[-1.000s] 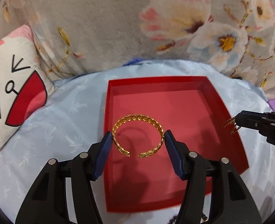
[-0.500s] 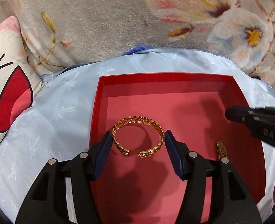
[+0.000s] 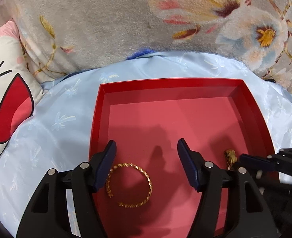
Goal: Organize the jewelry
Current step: 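Carry the watch and bangle into the red box and open both tools, then withdraw both tools from the box toward the remaining jewelry, then grasp the pearl bracelet with the right tool while the left tool grasps the black bead bracelet, then carry both bracelets into the red box and open both tools, then move the left tool back toward the rings on the cloth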
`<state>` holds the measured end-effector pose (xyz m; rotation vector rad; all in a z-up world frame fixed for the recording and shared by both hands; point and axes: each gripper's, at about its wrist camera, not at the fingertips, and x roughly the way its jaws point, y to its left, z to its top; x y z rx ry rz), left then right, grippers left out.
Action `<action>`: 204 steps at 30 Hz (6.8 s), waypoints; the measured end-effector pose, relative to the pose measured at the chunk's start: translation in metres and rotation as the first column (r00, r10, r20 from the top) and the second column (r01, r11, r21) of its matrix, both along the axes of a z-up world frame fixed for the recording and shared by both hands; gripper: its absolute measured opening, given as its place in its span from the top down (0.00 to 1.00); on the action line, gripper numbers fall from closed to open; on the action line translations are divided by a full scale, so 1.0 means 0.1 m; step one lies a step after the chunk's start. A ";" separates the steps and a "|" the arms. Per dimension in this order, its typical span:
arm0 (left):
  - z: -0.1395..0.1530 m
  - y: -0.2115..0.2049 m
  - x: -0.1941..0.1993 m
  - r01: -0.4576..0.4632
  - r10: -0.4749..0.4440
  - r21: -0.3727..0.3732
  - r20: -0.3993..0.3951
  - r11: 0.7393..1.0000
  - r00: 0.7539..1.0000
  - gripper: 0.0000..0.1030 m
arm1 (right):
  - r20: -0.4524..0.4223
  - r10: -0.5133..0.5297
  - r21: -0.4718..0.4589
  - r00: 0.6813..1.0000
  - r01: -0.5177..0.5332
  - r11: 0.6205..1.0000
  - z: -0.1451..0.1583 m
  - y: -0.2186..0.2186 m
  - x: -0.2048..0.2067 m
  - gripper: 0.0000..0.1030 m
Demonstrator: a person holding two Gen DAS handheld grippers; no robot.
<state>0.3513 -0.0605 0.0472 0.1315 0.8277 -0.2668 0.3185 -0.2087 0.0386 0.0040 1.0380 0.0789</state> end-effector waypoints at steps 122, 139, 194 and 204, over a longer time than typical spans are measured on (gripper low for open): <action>0.80 0.18 -1.87 0.156 -0.137 -0.082 0.203 0.984 0.970 0.93 | 0.292 -0.053 0.076 0.955 0.032 0.997 0.49 -0.11 -1.68 0.87; 0.55 -0.17 -0.28 0.079 -0.064 -0.088 0.162 0.993 0.985 0.93 | 0.160 -0.092 0.099 0.983 0.076 0.992 0.40 -0.18 0.00 0.87; -0.10 0.60 -2.44 -0.031 0.033 -0.022 0.083 0.999 0.996 0.29 | 0.232 -0.031 0.056 0.972 0.018 0.998 0.06 0.12 -2.76 0.66; -0.38 0.78 -2.74 -0.029 0.031 -0.097 0.021 0.995 0.999 0.26 | 0.175 -0.058 0.108 0.983 0.040 0.993 -0.24 0.12 -2.86 0.66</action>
